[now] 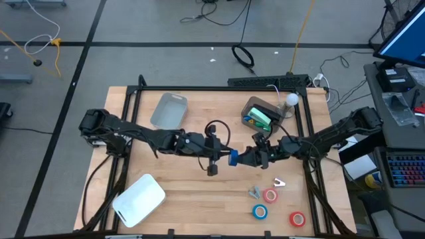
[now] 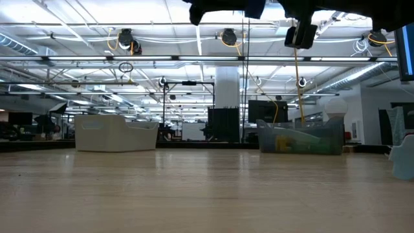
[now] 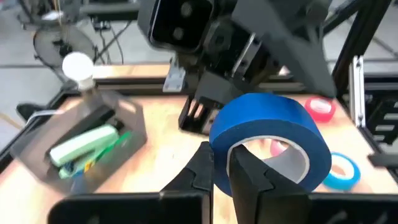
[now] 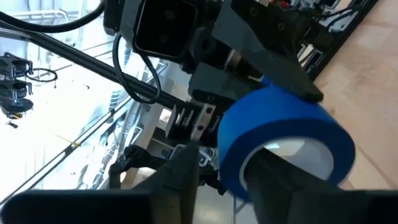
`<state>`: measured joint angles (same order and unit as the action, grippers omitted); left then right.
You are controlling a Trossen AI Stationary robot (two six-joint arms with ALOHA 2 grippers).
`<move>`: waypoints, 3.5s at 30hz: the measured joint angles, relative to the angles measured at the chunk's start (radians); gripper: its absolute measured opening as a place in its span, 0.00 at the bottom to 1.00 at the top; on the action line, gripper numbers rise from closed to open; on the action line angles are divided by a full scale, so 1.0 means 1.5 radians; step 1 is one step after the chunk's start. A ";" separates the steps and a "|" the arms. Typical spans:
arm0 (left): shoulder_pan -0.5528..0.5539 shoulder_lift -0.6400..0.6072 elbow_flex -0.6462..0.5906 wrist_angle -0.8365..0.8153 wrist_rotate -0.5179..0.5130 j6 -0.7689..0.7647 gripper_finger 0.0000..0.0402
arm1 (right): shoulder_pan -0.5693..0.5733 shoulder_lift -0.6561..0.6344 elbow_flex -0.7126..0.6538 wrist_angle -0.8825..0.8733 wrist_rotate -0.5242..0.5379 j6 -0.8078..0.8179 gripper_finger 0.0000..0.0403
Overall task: Pick and place Stapler, Stapler remover, tape
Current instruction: Put the dark blue tape into the gray bin, then put the orange tape into the gray bin
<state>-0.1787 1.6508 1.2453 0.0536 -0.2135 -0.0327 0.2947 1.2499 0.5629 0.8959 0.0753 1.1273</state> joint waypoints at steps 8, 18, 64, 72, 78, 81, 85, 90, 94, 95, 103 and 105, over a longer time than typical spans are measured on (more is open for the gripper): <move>0.001 -0.052 -0.003 -0.242 -0.062 -0.035 0.06 | 0.002 -0.003 0.000 -0.019 -0.031 -0.011 0.44; 0.058 -0.148 -0.002 -0.569 -0.215 -0.152 0.06 | 0.001 -0.002 0.000 -0.032 -0.019 -0.034 0.45; 0.555 0.106 -0.002 -0.639 -0.036 -0.157 0.06 | 0.001 -0.002 0.000 -0.035 -0.013 -0.052 0.44; 0.554 0.104 -0.002 -0.601 -0.030 -0.157 0.19 | 0.001 -0.002 0.000 -0.035 -0.013 -0.052 0.43; 0.554 0.104 -0.002 -0.601 -0.028 -0.158 0.28 | 0.001 -0.002 0.000 -0.035 -0.013 -0.052 0.44; 0.554 0.104 -0.002 -0.601 -0.027 -0.158 0.31 | 0.001 -0.002 0.000 -0.035 -0.013 -0.052 0.43; 0.554 0.093 -0.002 -0.607 -0.012 -0.155 0.33 | 0.001 -0.002 0.000 -0.035 -0.014 -0.052 0.43; 0.548 0.028 -0.002 -0.617 0.031 -0.155 0.33 | 0.001 -0.002 0.000 -0.063 -0.104 -0.085 0.43; 0.513 -0.055 -0.002 -0.614 0.061 -0.158 0.33 | 0.002 -0.002 0.000 -0.136 -0.265 -0.025 0.41; 0.498 -0.074 -0.002 -0.611 0.066 -0.159 0.33 | 0.005 -0.002 0.000 -0.159 -0.296 0.003 0.41; 0.338 -0.176 -0.001 -0.557 0.073 -0.158 0.33 | 0.062 -0.054 0.000 -0.292 -0.366 0.158 0.36; 0.294 -0.181 -0.001 -0.512 0.074 -0.152 0.33 | 0.084 -0.079 0.000 -0.327 -0.365 0.210 0.35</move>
<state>0.2616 1.3798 1.2434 -0.7140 -0.1032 -0.2610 0.4212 1.1316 0.5632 0.4059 -0.4725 1.4416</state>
